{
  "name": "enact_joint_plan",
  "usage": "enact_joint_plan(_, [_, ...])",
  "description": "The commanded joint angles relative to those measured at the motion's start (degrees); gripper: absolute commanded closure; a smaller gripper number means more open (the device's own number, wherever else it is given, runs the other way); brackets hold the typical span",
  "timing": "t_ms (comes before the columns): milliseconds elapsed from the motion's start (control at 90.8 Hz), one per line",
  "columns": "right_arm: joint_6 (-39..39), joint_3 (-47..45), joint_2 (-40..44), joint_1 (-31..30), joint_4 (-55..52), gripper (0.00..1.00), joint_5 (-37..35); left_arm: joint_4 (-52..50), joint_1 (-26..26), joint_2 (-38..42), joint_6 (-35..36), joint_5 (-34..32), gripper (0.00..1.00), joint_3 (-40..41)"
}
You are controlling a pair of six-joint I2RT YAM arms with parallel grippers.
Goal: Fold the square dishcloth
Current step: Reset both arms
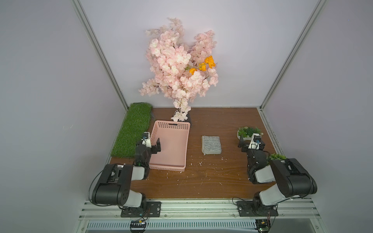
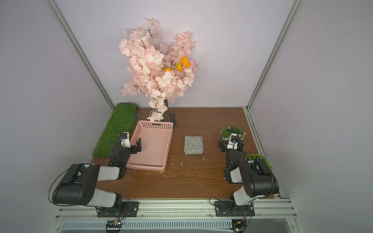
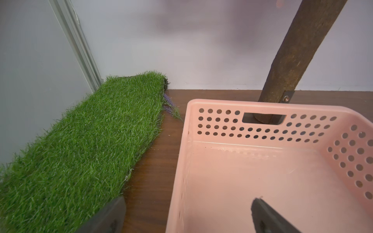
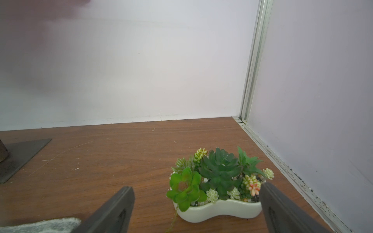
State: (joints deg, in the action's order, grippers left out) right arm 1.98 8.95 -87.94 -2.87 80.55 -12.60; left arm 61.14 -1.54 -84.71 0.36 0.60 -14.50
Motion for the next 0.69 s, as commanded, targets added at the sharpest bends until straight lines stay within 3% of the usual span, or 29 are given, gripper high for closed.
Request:
enact_joint_plan(0, [0.3, 1.2, 0.0, 0.2, -1.4, 0.01, 0.7, 4.1, 2.1, -0.8, 0.0, 3.2, 0.0, -0.6])
enact_joint_plan(187, [0.2, 1.5, 0.0, 0.2, -1.9, 0.01, 1.0, 6.9, 2.3, -1.4, 0.3, 4.6, 0.01, 0.9])
enact_joint_plan(264, [-0.2, 1.6, 0.0, 0.2, -1.8, 0.01, 1.8, 13.4, 2.3, -3.3, -0.3, 3.8, 0.0, 3.1])
enact_joint_plan(396, [-2.5, 3.5, -0.2, 0.2, -5.0, 0.01, 7.5, 11.8, 2.2, -3.3, -2.3, -1.3, 0.01, 2.3])
enact_joint_plan(682, [-2.4, 3.5, -0.3, 0.1, -5.3, 0.01, 7.7, 11.6, 2.2, -3.1, -2.6, -2.4, 0.0, 2.4])
